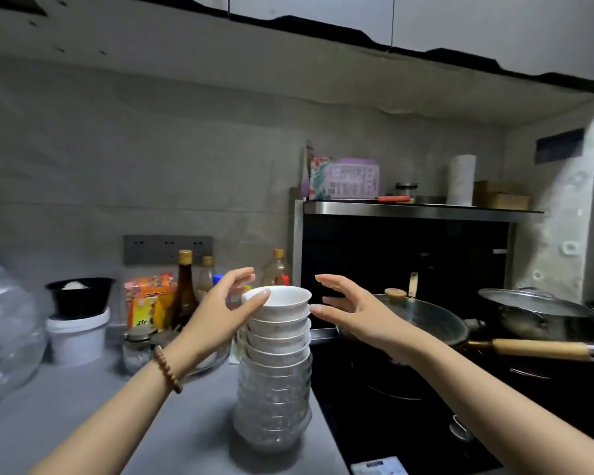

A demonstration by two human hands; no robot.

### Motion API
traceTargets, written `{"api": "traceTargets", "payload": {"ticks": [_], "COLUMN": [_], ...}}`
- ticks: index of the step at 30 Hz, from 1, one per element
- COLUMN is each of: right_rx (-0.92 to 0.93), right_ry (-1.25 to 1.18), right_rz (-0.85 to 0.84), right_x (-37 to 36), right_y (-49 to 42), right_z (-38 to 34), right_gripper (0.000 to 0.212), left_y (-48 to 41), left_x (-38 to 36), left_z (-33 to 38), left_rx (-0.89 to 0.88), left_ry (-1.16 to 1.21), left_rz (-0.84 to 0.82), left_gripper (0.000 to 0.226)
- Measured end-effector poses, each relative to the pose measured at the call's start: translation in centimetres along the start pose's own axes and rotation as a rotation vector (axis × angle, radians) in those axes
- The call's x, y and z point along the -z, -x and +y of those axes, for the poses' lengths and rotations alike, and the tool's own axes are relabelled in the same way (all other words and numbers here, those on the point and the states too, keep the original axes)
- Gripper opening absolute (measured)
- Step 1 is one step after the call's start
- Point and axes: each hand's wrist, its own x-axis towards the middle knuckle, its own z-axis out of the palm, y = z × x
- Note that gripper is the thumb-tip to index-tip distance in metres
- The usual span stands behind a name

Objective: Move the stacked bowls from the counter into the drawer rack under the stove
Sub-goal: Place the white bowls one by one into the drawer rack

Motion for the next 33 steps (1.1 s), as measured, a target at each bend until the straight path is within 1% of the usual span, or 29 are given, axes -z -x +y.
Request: {"api": "traceTargets", "payload": {"ticks": [3,5,7,10,12,13,17,19,24,27,31,33], "right_rx": [0.001,-0.007,-0.025,-0.064,-0.083,-0.086,-0.079,-0.072,-0.047,-0.032,0.004,0.023], "right_ry": [-0.034,-0.029,-0.034,-0.067,-0.082,-0.081,-0.07,-0.081,-0.122,-0.133,-0.193,-0.214], "right_rz": [-0.001,0.008,0.009,0.003,0.001,0.0,0.013,0.029,0.072,0.085,0.117,0.131], "right_x": [-1.2,-1.7,-1.9,-2.2,-2.5,-2.6,-3.2,-3.4,-3.7,-3.7,-3.5,-3.2], "right_y": [-1.6,-2.5,-3.2,-3.8,-4.2,-4.4,-4.7,-4.8,-4.7,-4.8,-5.1,-5.2], "right_z": [0.8,1.5,2.3,2.9,3.4,3.6,3.9,4.0,4.2,4.1,3.7,3.3], "right_gripper": [0.061,0.062,0.068,0.079,0.075,0.071,0.054,0.048,0.052,0.052,0.054,0.055], "left_y": [-0.3,-0.6,-0.8,-1.3,-1.5,-1.6,-1.9,-2.0,-2.2,-2.4,-2.9,-3.1], "left_x": [0.1,0.0,-0.3,-0.6,-0.7,-0.8,-1.3,-1.5,-1.7,-1.9,-1.9,-2.0], "left_z": [-1.7,-2.7,-3.4,-4.3,-5.0,-5.3,-6.1,-6.1,-6.1,-6.2,-5.8,-5.1], "left_rx": [0.071,0.121,0.172,0.216,0.242,0.251,0.226,0.214,0.196,0.183,0.119,0.102], "left_ry": [0.002,0.021,0.071,0.111,0.102,0.098,0.105,0.113,0.138,0.151,0.198,0.202], "left_rz": [-0.013,-0.018,-0.02,-0.025,-0.044,-0.055,-0.094,-0.097,-0.071,-0.057,-0.035,-0.009], "left_gripper": [0.072,0.084,0.094,0.103,0.108,0.107,0.088,0.085,0.08,0.086,0.071,0.073]}}
